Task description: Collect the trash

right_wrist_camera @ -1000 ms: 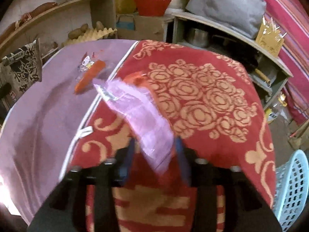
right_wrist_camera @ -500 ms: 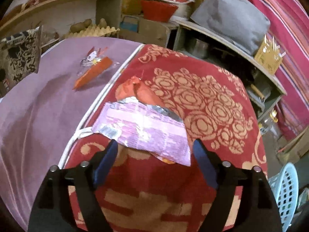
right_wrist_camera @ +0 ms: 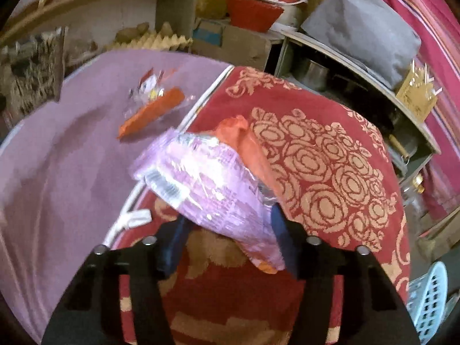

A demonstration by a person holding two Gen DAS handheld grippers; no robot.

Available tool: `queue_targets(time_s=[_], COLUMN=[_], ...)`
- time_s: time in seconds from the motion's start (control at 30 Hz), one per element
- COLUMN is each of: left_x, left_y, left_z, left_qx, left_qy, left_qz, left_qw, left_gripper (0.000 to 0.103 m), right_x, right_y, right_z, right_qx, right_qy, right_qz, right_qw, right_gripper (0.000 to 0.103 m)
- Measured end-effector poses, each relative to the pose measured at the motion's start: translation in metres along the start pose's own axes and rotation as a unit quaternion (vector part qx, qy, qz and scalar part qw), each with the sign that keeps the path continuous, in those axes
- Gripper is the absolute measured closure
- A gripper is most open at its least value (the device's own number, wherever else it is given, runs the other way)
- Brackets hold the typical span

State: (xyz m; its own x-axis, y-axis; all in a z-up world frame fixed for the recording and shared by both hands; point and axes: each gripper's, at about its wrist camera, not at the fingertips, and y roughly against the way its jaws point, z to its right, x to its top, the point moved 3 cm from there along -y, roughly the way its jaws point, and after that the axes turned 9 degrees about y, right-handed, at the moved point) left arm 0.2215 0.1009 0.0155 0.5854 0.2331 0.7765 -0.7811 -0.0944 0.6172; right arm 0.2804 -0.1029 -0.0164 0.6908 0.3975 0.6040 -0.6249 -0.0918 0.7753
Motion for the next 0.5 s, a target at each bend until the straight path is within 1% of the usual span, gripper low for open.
queue_targets(time_s=[0.03, 0.07, 0.13, 0.2, 0.27, 0.33, 0.4, 0.5], left_x=[0.000, 0.000, -0.001, -0.002, -0.004, -0.005, -0.005, -0.003], left_y=[-0.001, -0.001, -0.003, -0.003, -0.002, -0.001, 0.000, 0.003], left_z=[0.001, 0.002, 0.007, 0.013, 0.017, 0.021, 0.024, 0.026], left_qx=[-0.001, -0.003, -0.007, -0.006, -0.006, -0.005, -0.005, -0.006], left_qy=[0.001, 0.003, 0.001, -0.007, -0.014, -0.021, -0.022, -0.022], left_qz=[0.000, -0.002, -0.006, -0.006, -0.004, -0.004, -0.003, 0.002], left_qw=[1.0000, 1.0000, 1.0000, 0.9999, 0.9999, 0.9998, 0.9997, 0.9997], left_gripper=[0.097, 0.097, 0.097, 0.097, 0.097, 0.097, 0.097, 0.097], right_x=[0.001, 0.001, -0.001, -0.003, -0.005, -0.008, -0.011, -0.012], right_y=[0.002, 0.003, 0.004, 0.005, 0.006, 0.005, 0.004, 0.014], right_z=[0.004, 0.007, 0.013, 0.015, 0.017, 0.020, 0.025, 0.034], right_qx=[0.014, 0.024, 0.048, 0.043, 0.035, 0.037, 0.029, 0.026], right_qy=[-0.015, -0.027, -0.053, -0.058, -0.063, -0.071, -0.077, -0.091], right_qz=[0.006, 0.009, 0.010, 0.012, 0.017, 0.019, 0.020, 0.035], right_qw=[1.000, 0.999, 0.997, 0.997, 0.997, 0.997, 0.996, 0.995], right_gripper=[0.059, 0.065, 0.074, 0.085, 0.088, 0.090, 0.091, 0.093])
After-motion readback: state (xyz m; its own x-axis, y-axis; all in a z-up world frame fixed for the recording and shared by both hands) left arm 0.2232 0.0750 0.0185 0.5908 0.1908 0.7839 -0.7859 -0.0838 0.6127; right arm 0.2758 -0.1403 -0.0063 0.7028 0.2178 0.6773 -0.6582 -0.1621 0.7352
